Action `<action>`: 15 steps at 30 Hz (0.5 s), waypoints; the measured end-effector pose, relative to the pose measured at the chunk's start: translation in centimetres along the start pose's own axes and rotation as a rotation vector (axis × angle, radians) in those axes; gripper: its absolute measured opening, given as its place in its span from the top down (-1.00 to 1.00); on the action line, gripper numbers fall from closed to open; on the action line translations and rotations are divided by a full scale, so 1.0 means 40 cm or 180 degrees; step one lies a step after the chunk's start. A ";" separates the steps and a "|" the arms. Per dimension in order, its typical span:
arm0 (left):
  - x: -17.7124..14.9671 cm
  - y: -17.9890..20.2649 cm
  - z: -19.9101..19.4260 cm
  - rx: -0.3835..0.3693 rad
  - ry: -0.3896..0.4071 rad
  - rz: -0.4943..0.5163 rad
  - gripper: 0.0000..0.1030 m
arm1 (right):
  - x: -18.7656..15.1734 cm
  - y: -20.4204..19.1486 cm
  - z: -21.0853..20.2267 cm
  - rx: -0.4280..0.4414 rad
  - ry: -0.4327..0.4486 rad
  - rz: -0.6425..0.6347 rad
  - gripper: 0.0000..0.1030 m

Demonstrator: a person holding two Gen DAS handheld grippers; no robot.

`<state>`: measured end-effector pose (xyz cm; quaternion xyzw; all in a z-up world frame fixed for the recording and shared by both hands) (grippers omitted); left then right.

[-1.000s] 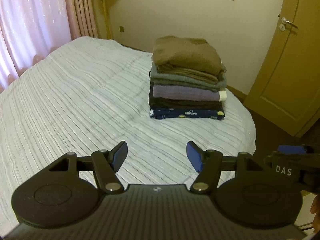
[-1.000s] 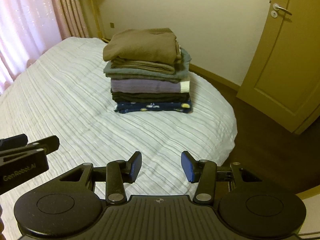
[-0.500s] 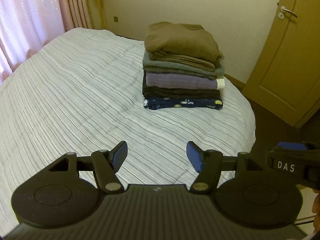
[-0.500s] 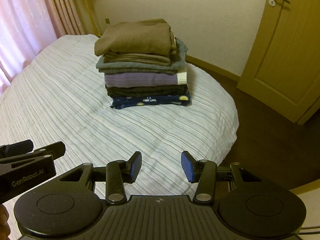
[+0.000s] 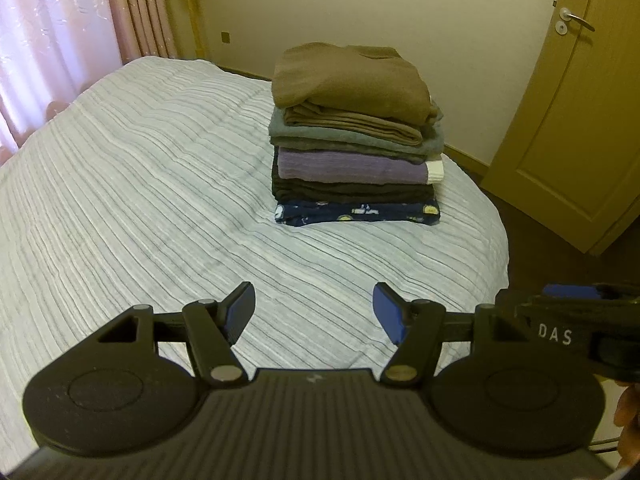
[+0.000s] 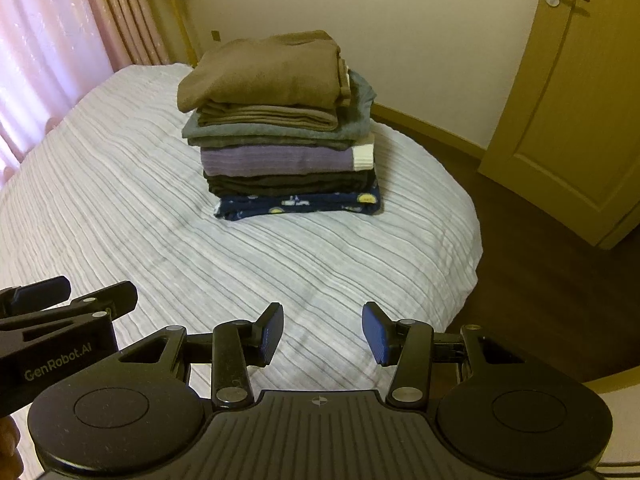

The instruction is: Fold clothes

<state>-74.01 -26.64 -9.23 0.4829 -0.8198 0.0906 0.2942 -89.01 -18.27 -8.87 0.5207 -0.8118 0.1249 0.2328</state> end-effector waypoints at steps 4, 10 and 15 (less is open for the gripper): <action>0.010 0.021 0.026 0.0007 -0.0042 0.0006 -0.20 | 0.014 0.017 0.023 0.0016 -0.0045 0.0000 0.07; 0.026 0.044 0.069 0.0012 -0.0125 0.0017 -0.20 | 0.035 0.043 0.059 0.0039 -0.0112 0.0001 0.07; 0.043 0.054 0.103 0.0010 -0.0162 0.0002 -0.20 | 0.052 0.064 0.088 0.0057 -0.0166 0.0001 0.07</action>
Point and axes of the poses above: each gripper's, at about its wrist camera, not at the fingertips, and z roughly the way its jaws point, y to its right, x to its top, the point moved 2 cm from there along z, roughly the way its jaws point, and after that the axes turned 13 degrees about -z, right-handed, at the moved point
